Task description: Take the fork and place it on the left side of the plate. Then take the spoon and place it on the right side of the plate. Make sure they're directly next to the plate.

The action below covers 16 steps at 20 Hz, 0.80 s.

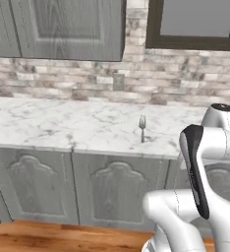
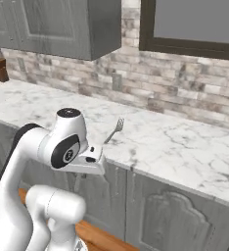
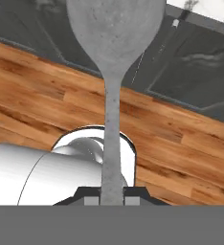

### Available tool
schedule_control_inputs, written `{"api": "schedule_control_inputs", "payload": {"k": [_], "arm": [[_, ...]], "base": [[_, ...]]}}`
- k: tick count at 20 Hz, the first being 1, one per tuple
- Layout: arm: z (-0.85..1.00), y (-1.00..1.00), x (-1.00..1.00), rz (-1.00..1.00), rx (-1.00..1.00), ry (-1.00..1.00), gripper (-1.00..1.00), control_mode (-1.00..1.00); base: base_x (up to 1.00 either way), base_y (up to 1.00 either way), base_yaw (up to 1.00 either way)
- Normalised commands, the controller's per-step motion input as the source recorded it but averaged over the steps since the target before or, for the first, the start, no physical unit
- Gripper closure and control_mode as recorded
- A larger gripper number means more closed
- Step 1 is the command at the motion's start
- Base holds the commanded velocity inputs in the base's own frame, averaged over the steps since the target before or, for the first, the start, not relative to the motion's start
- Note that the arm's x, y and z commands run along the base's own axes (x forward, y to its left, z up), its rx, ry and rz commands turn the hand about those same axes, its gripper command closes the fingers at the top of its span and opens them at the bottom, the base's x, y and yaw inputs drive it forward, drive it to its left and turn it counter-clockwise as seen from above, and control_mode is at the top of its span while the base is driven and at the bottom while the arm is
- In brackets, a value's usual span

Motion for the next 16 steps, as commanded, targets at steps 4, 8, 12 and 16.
{"api": "schedule_control_inputs", "payload": {"k": [4,8,12,16], "arm": [[0.00,0.00,0.00,0.00,0.00,0.00,1.00,1.00],[0.00,0.00,0.00,0.00,0.00,0.00,1.00,1.00],[0.00,0.00,0.00,0.00,0.00,0.00,1.00,1.00],[0.00,0.00,0.00,0.00,0.00,0.00,1.00,1.00]], "base": [[-0.65,0.00,0.52],[-0.64,0.00,0.51],[-0.74,0.00,0.49],[-0.92,-0.31,0.42]]}}
